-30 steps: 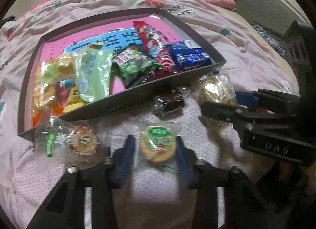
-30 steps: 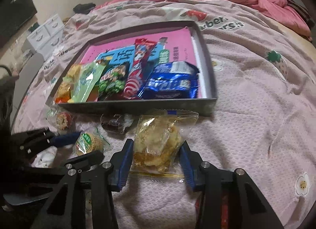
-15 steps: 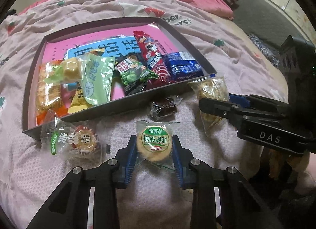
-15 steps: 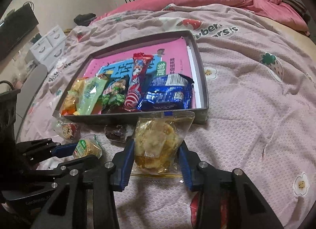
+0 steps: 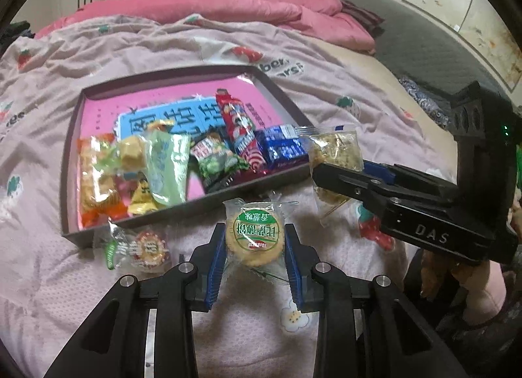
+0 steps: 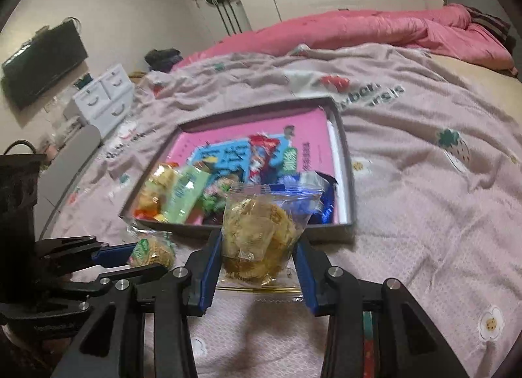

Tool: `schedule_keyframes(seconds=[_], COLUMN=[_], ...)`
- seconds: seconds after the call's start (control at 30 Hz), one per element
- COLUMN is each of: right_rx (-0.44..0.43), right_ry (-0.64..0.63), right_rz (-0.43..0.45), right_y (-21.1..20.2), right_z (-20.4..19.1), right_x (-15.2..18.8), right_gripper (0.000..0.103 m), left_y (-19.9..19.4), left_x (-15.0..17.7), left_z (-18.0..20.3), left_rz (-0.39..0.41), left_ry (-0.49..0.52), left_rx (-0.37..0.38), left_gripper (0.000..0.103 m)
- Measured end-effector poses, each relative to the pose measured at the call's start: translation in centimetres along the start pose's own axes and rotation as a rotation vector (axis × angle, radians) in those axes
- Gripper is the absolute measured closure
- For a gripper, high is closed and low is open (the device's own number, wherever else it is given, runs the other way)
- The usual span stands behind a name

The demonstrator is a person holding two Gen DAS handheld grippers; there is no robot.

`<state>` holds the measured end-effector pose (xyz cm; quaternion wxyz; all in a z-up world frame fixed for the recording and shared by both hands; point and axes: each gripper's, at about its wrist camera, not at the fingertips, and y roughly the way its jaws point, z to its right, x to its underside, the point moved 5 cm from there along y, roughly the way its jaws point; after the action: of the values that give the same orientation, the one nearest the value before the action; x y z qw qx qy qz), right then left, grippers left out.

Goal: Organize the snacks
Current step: 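Lift the cake pack and cracker bag over the tray with both tools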

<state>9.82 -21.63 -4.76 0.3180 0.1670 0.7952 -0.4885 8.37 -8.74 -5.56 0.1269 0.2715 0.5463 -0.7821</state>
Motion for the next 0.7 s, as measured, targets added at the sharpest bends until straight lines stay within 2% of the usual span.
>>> schedule_keyframes(seconds=[0.13, 0.33, 0.7], right_rx=[-0.027, -0.040, -0.055], right_ry=[-0.014, -0.029, -0.031], right_rz=[0.044, 0.062, 0.091], right_y=[-0.6, -0.7, -0.6], right_z=[-0.6, -1.0, -1.1], right_x=[-0.6, -1.0, -1.8], right_gripper=[0.061, 0.061, 0.061], left_y=[-1.0, -2.3, -2.6], left_x=[-0.9, -2.3, -3.3], left_z=[-0.6, -2.3, -4.2], left_rz=[0.038, 0.091, 0.116], left_ry=[0.007, -0.021, -0.059], left_rx=[-0.029, -0.072, -0.110], left_gripper=[0.068, 0.068, 0.068])
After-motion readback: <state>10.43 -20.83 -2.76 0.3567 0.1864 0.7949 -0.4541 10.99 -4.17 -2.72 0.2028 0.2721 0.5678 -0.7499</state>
